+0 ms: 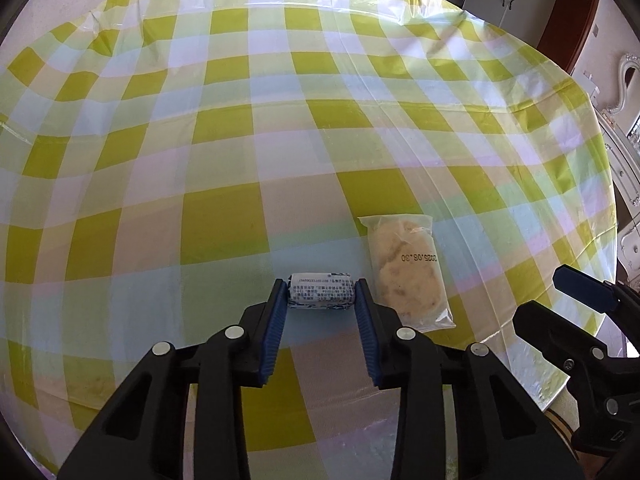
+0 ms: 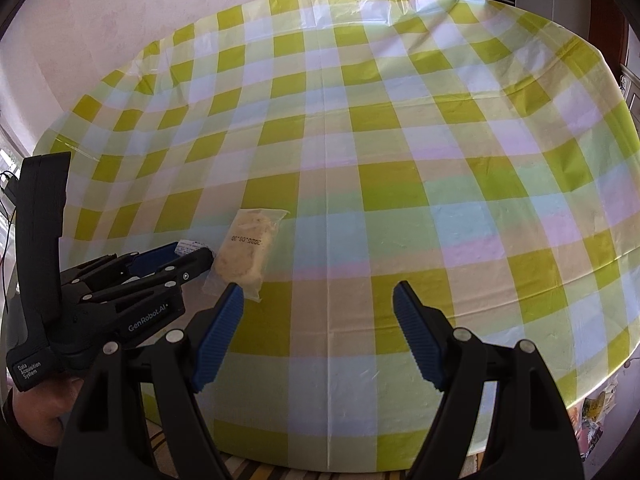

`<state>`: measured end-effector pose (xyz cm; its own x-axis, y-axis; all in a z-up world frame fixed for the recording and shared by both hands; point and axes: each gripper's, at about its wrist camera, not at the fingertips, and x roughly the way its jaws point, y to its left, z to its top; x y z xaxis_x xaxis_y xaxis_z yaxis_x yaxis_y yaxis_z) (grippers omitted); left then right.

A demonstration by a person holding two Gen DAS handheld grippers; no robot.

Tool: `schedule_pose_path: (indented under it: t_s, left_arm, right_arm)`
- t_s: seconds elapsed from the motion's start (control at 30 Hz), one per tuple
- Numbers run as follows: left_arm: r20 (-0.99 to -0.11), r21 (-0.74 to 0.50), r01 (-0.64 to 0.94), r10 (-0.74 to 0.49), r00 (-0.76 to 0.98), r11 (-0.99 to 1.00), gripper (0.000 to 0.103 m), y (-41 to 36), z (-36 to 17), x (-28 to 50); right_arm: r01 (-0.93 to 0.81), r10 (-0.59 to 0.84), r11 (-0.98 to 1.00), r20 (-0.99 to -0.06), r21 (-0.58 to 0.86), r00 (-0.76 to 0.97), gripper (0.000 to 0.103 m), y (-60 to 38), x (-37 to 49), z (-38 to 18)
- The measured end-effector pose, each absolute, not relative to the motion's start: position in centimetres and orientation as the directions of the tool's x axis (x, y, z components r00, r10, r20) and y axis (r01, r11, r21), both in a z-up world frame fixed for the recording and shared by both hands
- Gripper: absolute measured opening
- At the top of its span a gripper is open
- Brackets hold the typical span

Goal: Organize snacks
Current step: 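Lower the open right tool around the clear bag with the round cookie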

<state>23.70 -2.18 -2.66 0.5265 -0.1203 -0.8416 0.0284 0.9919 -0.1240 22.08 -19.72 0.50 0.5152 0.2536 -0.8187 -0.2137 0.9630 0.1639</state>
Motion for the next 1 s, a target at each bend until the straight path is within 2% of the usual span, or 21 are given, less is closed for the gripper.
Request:
schedule_pose_path:
  t_s: [0.4,0.9,0.93,1.0]
  left_arm:
    - [-0.813,-0.146,-0.156,-0.029,0.581,0.977,0.033,2.4,-1.9,23.0]
    - [-0.813,-0.169,-0.211,-0.015,0.582,0.963,0.033,4.2,-2.1,22.8]
    - [-0.813,-0.169,-0.211,-0.016,0.582,0.963,0.033,4.2,-2.1,22.8]
    - [-0.813,-0.168,-0.210,-0.015,0.582,0.963,0.033,4.2,-2.1,22.8]
  right_arm:
    - [-0.234,0.189,0.970,-0.831,0.073,0.524,0.077,-14.0,23.7,-0.8]
    - [-0.231,0.112,0.973,-0.835,-0.018,0.539,0.077,-10.6,25.6,-2.9]
    - [-0.234,0.111,0.972,-0.837,-0.021,0.536,0.075,-10.5,25.7,-3.0]
    - [-0.241,0.126,0.971,-0.841,-0.005,0.526,0.056,-10.5,25.8,-3.3]
